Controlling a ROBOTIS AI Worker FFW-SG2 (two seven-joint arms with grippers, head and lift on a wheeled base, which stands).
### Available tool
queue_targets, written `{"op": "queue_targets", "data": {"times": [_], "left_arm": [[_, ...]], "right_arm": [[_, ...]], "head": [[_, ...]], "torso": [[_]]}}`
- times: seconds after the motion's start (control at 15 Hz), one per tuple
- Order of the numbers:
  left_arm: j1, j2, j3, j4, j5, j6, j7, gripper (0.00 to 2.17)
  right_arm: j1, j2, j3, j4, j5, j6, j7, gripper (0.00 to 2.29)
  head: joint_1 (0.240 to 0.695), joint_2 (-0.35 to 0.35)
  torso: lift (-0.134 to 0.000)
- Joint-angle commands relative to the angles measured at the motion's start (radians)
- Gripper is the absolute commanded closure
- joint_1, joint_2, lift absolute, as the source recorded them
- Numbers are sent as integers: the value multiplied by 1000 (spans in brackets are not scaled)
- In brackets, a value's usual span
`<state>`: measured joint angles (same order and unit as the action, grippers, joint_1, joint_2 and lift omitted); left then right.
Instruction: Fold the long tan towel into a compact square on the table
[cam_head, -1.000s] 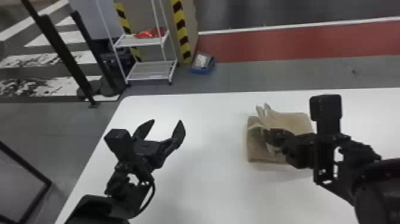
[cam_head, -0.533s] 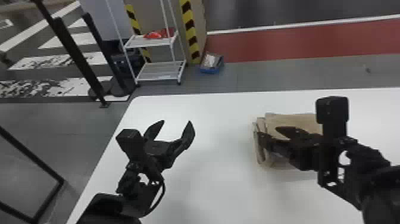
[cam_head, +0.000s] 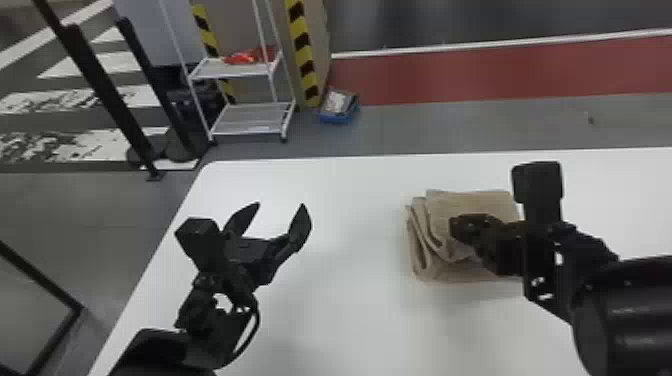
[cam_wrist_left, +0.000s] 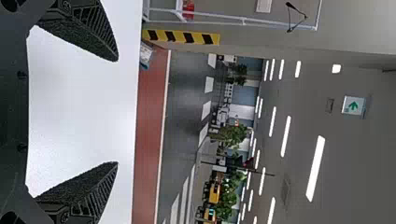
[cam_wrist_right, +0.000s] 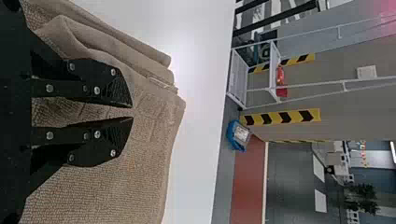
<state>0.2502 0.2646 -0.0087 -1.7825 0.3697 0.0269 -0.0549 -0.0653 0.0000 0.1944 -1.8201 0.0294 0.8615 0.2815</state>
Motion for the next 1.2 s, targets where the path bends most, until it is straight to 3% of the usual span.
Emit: {"op": "queue_targets", "data": {"times": [0.0,0.2,0.47,0.8,1.13], "left_arm": [[1,1,3,0,0,0,1,90],[3,1,6,0,0,0,1,90],[1,-1,6,2,0,0,1,90],[-3,1,3,14,3,-3,0,90],[-6,4,-2,14,3,-6,-2,90]], "right_arm": [[-44,1,27,82,14,3,-1,2040],[-56,1,83,104,14,0,7,2040],[-15,1,149,45,32,-3,50,2040],[76,1,103,-114,35,49,134,2040],[156,-14,106,-170,86,52,148,2040]], "head": [[695,200],[695,216],[695,254],[695,301],[695,286]], "torso": [[-125],[-125],[-125],[-125],[-125]]}}
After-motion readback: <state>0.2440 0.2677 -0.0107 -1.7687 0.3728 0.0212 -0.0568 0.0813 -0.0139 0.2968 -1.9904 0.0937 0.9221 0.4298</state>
